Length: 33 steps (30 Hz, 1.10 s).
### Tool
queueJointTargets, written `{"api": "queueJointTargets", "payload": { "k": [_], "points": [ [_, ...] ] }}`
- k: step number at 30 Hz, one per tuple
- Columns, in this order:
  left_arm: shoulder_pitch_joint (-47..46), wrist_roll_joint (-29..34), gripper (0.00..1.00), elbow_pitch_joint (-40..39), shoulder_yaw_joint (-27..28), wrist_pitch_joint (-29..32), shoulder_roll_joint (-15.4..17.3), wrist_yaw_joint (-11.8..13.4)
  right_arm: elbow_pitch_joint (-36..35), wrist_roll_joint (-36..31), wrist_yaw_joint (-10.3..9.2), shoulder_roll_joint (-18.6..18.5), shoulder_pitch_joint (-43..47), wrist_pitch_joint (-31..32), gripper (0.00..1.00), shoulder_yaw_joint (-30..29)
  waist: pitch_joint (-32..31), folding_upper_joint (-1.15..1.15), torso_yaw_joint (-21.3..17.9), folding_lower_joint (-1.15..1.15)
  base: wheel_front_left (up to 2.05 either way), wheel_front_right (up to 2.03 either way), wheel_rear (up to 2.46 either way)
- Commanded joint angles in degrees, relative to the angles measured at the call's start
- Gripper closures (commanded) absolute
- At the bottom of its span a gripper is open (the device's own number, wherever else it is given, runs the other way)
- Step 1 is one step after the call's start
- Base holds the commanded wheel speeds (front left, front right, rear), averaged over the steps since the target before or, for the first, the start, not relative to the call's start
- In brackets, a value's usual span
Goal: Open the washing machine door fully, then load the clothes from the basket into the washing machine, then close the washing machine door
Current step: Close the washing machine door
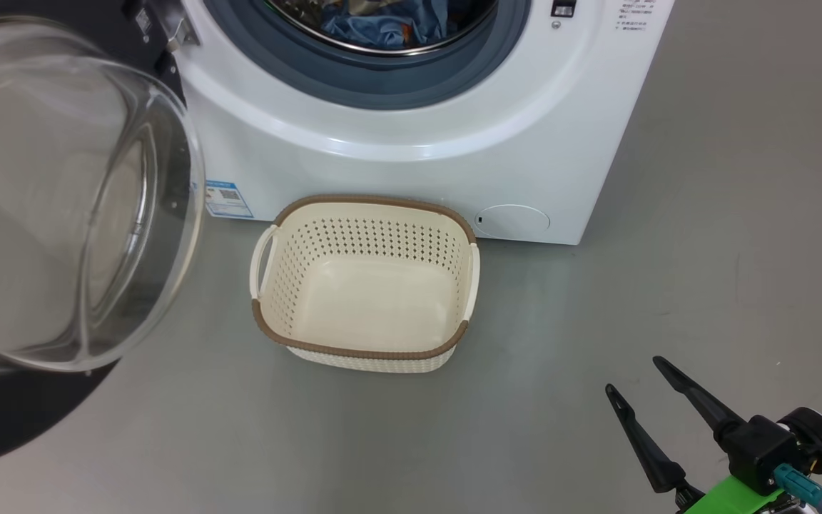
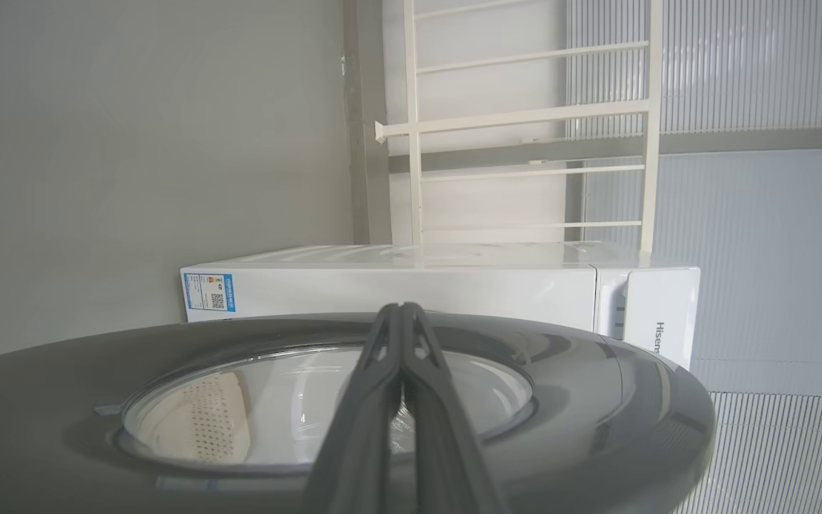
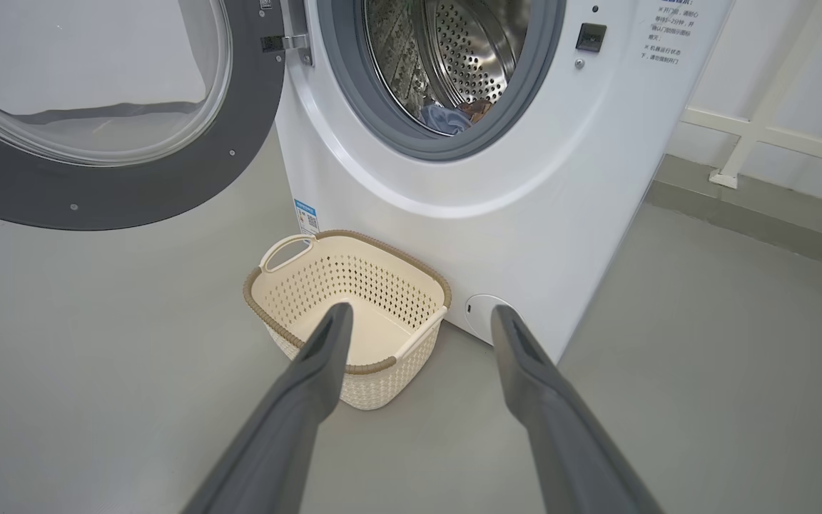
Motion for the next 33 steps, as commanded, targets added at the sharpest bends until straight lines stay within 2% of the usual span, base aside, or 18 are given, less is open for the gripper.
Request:
{"api": "queueJointTargets", "payload": {
  "k": [1, 12, 20, 33],
  "points": [
    [0.9, -0.9, 1.0, -2.4, -0.5, 2.3, 1.7, 0.3, -1.2, 0.2, 0.09, -0.7, 0.1, -0.3, 0.0, 0.8, 0.0, 0.0, 0.2, 0.0, 0.0, 0.0, 0.0],
    [6.0, -3.0, 1.0, -11.3, -1.8, 9.5, -1.3, 3.5, -0.8, -0.1, 0.09, 1.2, 0.1, -0.3, 0.0, 0.4, -0.9, 0.0, 1.2, 0.0, 0.0, 0.0, 0.0],
    [8.2, -3.6, 1.0, -17.3, -4.3, 13.0, -4.3, 4.6, -0.3, -0.3, 0.09, 2.9, 0.2, -0.3, 0.0, 0.7, -2.3, 0.0, 1.7, 0.0, 0.0, 0.0, 0.0],
    [8.6, -3.5, 1.0, -23.8, -9.6, 15.8, -8.9, 4.0, 0.4, -0.5, 0.09, 5.6, 0.7, -0.3, 0.0, 0.7, -5.1, 0.0, 0.7, 0.0, 0.0, 0.0, 0.0]
  ]
}}
